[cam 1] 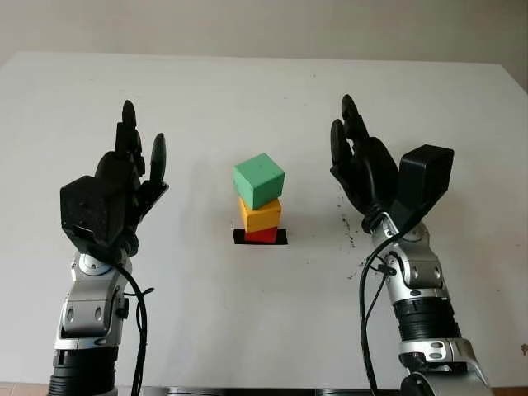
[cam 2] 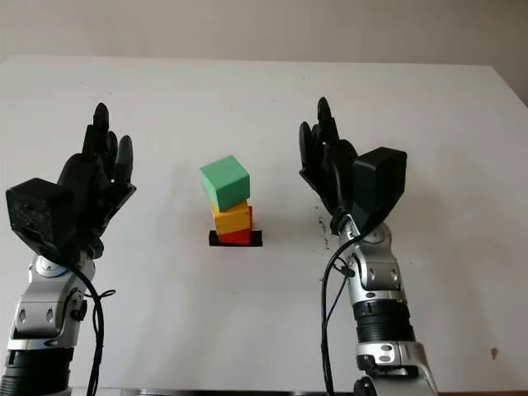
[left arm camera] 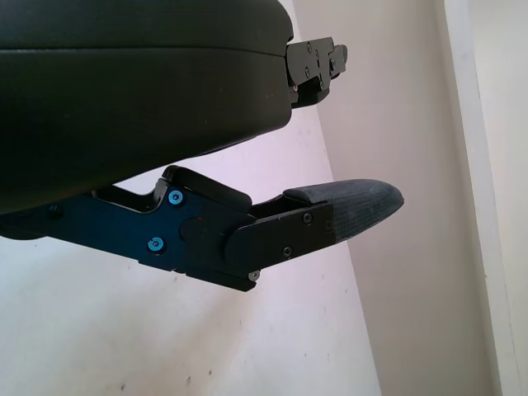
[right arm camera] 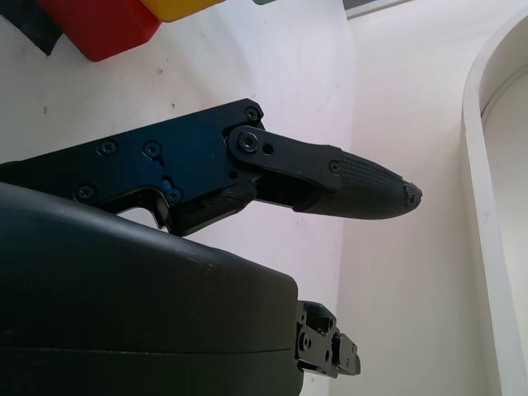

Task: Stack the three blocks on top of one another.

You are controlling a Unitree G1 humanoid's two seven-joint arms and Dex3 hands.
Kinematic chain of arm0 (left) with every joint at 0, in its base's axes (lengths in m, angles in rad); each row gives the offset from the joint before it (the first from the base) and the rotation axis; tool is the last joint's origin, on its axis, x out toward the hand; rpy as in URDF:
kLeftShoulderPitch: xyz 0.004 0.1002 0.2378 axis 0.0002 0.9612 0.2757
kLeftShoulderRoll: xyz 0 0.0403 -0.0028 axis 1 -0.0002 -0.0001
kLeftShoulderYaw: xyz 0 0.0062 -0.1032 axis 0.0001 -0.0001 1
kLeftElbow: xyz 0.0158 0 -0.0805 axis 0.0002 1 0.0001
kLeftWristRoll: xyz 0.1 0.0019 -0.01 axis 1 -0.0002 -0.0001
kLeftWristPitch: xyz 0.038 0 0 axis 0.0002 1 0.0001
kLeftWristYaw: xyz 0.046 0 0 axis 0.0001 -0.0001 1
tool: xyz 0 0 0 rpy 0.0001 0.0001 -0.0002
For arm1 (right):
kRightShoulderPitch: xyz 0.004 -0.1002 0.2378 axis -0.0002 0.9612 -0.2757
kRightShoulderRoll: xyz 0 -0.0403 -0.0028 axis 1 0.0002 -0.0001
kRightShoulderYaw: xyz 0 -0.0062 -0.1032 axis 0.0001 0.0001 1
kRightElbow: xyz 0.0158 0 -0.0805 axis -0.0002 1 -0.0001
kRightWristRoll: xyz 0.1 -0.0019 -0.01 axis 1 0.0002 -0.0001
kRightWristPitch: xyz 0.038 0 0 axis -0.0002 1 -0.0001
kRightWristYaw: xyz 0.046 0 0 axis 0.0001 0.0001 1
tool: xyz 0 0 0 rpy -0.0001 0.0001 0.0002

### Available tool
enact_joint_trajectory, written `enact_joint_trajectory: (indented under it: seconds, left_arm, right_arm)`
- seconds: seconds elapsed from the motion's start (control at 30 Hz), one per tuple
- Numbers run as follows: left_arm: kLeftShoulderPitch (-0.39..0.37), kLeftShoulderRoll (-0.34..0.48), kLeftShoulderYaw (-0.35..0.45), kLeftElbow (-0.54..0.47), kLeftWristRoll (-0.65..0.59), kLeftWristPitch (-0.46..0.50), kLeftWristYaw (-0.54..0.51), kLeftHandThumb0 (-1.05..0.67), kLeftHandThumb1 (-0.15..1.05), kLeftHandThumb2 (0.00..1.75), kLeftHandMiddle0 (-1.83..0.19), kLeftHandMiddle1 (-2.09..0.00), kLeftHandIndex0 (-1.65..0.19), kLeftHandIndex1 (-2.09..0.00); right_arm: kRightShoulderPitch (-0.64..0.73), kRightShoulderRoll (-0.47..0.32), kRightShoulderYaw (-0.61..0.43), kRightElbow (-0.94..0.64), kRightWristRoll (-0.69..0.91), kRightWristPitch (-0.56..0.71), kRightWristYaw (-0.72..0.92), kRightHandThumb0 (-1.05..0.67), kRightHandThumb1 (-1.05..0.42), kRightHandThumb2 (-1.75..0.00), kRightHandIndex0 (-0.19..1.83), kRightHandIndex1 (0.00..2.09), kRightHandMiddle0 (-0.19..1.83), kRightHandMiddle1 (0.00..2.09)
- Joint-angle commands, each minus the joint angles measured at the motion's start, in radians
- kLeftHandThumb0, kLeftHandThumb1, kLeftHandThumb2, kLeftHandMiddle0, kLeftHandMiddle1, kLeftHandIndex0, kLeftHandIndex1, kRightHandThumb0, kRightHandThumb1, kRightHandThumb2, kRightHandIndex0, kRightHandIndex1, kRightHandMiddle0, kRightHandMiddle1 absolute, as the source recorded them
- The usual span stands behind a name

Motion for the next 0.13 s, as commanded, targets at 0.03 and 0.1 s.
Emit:
enact_joint_trajectory:
  seconds: [0.03,0.1]
  left_arm:
    - [0.02,0.005,-0.002,-0.021,-0.004,-0.023,-0.013,-0.66,1.05,0.69,0.18,-0.05,0.16,-0.05]
    - [0.023,0.009,0.001,-0.023,-0.011,-0.028,-0.024,-0.65,1.05,0.7,0.18,-0.05,0.16,-0.05]
  right_arm:
    - [0.017,0.009,-0.001,-0.038,0.004,-0.014,-0.01,-0.73,-1.05,-0.69,-0.19,0.0,-0.19,0.0]
    - [0.024,0.015,0.002,-0.047,0.003,-0.013,-0.016,-0.73,-1.05,-0.69,-0.19,0.0,-0.19,0.0]
